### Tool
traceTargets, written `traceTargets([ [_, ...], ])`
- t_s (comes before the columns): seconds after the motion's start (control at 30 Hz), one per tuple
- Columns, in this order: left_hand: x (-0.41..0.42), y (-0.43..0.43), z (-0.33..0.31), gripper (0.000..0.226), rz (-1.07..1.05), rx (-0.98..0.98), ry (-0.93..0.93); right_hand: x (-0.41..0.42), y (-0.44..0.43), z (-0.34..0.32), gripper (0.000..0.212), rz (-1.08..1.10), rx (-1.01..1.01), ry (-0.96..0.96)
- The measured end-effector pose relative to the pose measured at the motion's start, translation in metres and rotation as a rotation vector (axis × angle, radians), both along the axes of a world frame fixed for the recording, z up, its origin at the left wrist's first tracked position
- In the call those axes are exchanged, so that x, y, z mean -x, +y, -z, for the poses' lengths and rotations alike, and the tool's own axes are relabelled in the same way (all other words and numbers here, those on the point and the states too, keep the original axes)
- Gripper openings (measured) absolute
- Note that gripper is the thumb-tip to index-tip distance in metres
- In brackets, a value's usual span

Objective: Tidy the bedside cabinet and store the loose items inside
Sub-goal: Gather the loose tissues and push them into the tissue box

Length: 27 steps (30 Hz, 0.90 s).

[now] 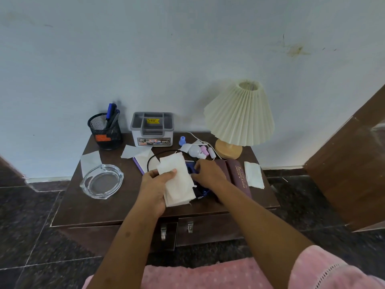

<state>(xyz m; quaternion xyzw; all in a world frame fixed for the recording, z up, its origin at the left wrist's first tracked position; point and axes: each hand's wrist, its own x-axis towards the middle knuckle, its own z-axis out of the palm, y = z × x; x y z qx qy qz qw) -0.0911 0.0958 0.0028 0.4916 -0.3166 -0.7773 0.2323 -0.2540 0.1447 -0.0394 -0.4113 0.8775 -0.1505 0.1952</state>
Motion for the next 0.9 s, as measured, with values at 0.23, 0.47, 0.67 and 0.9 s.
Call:
traceTargets([
  [0.23, 0.001, 0.002, 0.001, 0.05, -0.011, 0.007, 0.027, 0.059, 0.03, -0.017, 0.021, 0.309, 0.149, -0.005],
  [0.47, 0.008, 0.008, 0.002, 0.039, 0.069, 0.022, -0.023, 0.096, 0.093, 0.005, 0.041, 0.498, -0.063, 0.094],
  [0.67, 0.009, 0.011, 0.005, 0.039, 0.085, 0.065, -0.049, 0.098, 0.091, 0.011, 0.048, 0.511, -0.044, 0.102],
  [0.9, 0.011, 0.008, 0.01, 0.038, 0.076, 0.074, -0.067, 0.09, 0.082, -0.001, 0.021, 0.534, -0.036, 0.172],
])
